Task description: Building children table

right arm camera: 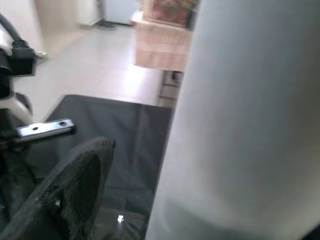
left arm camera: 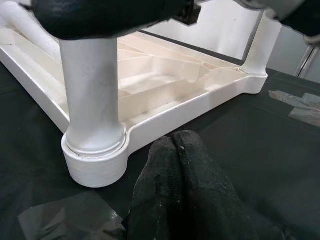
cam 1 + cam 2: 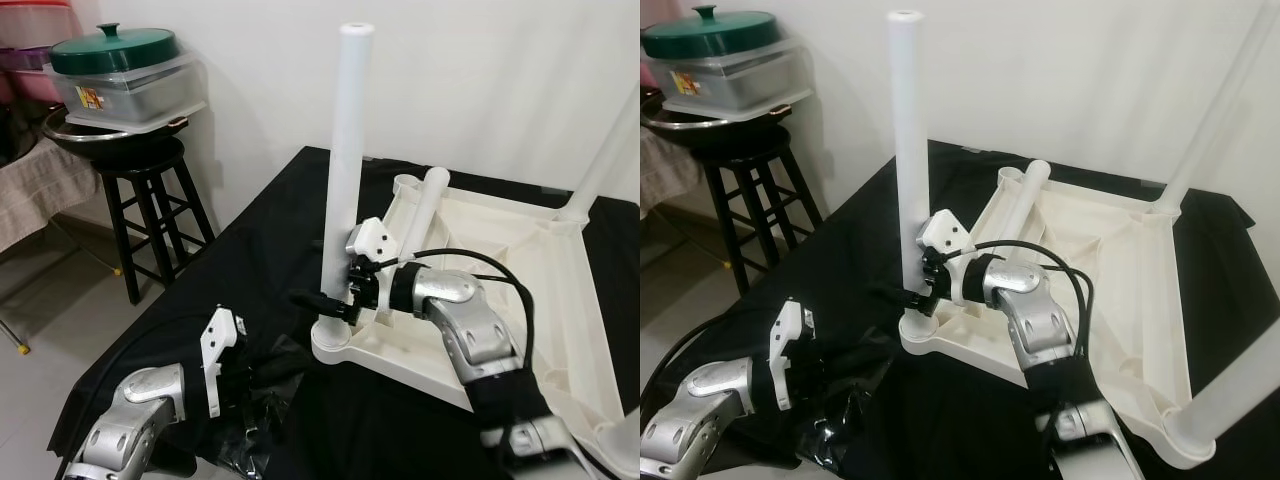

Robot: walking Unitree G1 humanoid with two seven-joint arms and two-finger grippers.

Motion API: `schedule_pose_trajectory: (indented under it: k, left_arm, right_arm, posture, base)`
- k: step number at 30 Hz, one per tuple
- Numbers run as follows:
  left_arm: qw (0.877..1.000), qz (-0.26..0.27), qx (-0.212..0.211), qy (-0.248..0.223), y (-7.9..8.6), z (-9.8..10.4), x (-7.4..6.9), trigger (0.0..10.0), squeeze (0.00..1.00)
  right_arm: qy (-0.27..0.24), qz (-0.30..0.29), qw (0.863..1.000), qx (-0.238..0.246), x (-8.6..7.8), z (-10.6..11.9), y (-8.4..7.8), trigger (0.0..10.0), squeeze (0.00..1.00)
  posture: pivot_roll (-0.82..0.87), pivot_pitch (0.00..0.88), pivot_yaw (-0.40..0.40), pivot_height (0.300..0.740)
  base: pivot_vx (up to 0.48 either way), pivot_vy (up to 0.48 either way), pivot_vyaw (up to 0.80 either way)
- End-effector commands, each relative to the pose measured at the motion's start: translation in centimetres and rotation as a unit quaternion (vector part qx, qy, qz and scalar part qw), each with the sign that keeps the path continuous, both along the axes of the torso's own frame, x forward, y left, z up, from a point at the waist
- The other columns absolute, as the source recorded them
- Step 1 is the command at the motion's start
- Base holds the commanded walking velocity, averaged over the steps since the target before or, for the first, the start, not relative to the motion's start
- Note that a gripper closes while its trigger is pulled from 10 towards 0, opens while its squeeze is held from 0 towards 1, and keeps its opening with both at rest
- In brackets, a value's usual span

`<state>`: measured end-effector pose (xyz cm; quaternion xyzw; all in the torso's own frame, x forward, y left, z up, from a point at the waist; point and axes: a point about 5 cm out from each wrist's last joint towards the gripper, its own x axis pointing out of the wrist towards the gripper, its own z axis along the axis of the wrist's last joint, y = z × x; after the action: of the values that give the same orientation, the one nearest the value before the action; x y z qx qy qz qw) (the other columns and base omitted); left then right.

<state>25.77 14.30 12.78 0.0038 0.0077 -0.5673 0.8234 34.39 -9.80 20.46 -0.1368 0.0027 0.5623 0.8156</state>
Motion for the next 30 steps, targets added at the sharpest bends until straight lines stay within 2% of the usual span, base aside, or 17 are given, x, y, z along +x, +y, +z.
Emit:
schedule_pose_trajectory:
  k: [1,2,3,6,7,16,19,22,25,26,27,28,29,30]
  left_arm:
    - [1.0,0.0,0.007,0.0,0.1,-0.1,-0.2,10.0,0.0]
    - [1.0,0.0,0.007,0.0,0.1,-0.1,-0.2,10.0,0.0]
    - [1.0,0.001,0.006,0.0,0.1,-0.1,-0.2,10.0,0.0]
    - [1.0,0.001,0.004,0.0,0.0,-0.1,-0.2,10.0,0.0]
    - [1.0,0.001,0.003,0.0,0.0,0.0,-0.2,10.0,0.0]
    - [1.0,0.001,0.003,0.0,0.1,0.0,-0.1,10.0,0.0]
    - [1.0,0.0,0.003,0.0,0.1,0.1,-0.1,10.0,0.0]
    - [1.0,0.001,0.003,0.0,0.2,0.1,-0.1,10.0,0.0]
    - [1.0,0.001,0.002,0.0,0.2,0.2,-0.1,10.0,0.0]
    - [1.0,0.001,0.004,0.001,0.4,0.1,-0.2,10.0,0.0]
    - [1.0,0.001,0.005,0.001,0.6,0.1,-0.2,10.0,0.0]
    - [1.0,0.001,0.005,0.001,0.6,0.1,-0.2,10.0,0.0]
    - [1.0,0.0,0.008,0.003,0.8,0.0,-0.2,10.0,0.0]
    - [1.0,0.0,0.008,0.003,0.8,0.0,-0.2,10.0,0.0]
  right_arm:
    - [0.002,0.03,1.0,-0.003,0.4,0.3,0.4,10.0,0.0]
    - [0.002,0.03,1.0,-0.003,0.4,0.3,0.4,10.0,0.0]
    - [0.011,0.04,0.999,-0.002,0.6,0.5,0.3,0.0,0.0]
    - [0.037,0.07,0.997,0.013,0.5,0.5,0.0,0.0,0.0]
    - [0.055,0.075,0.996,0.017,0.6,0.0,-0.6,0.0,0.0]
    - [0.073,0.067,0.994,0.035,0.6,-1.6,-1.6,0.0,0.0]
    - [0.081,0.003,0.995,0.057,0.1,-3.3,-1.8,0.0,0.0]
    - [0.086,-0.03,0.994,0.062,-0.5,-4.2,-1.4,0.0,0.0]
    - [0.088,-0.037,0.993,0.064,-0.8,-4.5,-1.1,0.0,0.0]
    - [0.089,-0.103,0.991,0.005,-3.3,-6.6,2.6,0.0,0.0]
    - [0.02,-0.202,0.979,-0.01,-4.3,-5.7,3.4,0.0,0.0]
    - [0.02,-0.202,0.979,-0.01,-4.3,-5.7,3.4,0.0,0.0]
    - [-0.026,-0.3,0.953,0.001,-4.5,-4.3,2.8,0.0,0.0]
    - [-0.026,-0.3,0.953,0.001,-4.5,-4.3,2.8,0.0,0.0]
  posture:
    - [0.0,0.0,-0.075,0.74]
    - [0.0,0.0,-0.075,0.74]
    - [0.0,0.0,-0.079,0.74]
    - [0.0,0.0,-0.079,0.74]
    - [0.0,0.0,-0.081,0.74]
    - [-0.01,0.0,-0.075,0.74]
    - [-0.02,0.0,-0.072,0.74]
    - [-0.03,0.0,-0.071,0.74]
    - [-0.03,0.0,-0.071,0.74]
    - [-0.04,0.0,-0.075,0.74]
    - [-0.05,0.0,-0.058,0.74]
    - [-0.05,0.0,-0.058,0.74]
    - [-0.06,0.0,-0.05,0.74]
    - [-0.06,0.0,-0.05,0.74]
  base:
    - [0.0,0.0,0.0]
    - [0.0,0.0,0.0]
    - [0.0,0.0,0.0]
    - [0.0,0.0,0.0]
    - [0.0,0.0,0.0]
    - [0.0,0.0,0.0]
    - [0.0,0.0,0.0]
    - [0.0,0.0,0.0]
    - [0.0,0.0,0.0]
    - [0.0,0.0,0.0]
    - [0.0,0.0,0.0]
    - [0.0,0.0,0.0]
    - [0.0,0.0,0.0]
    - [0.0,0.0,0.0]
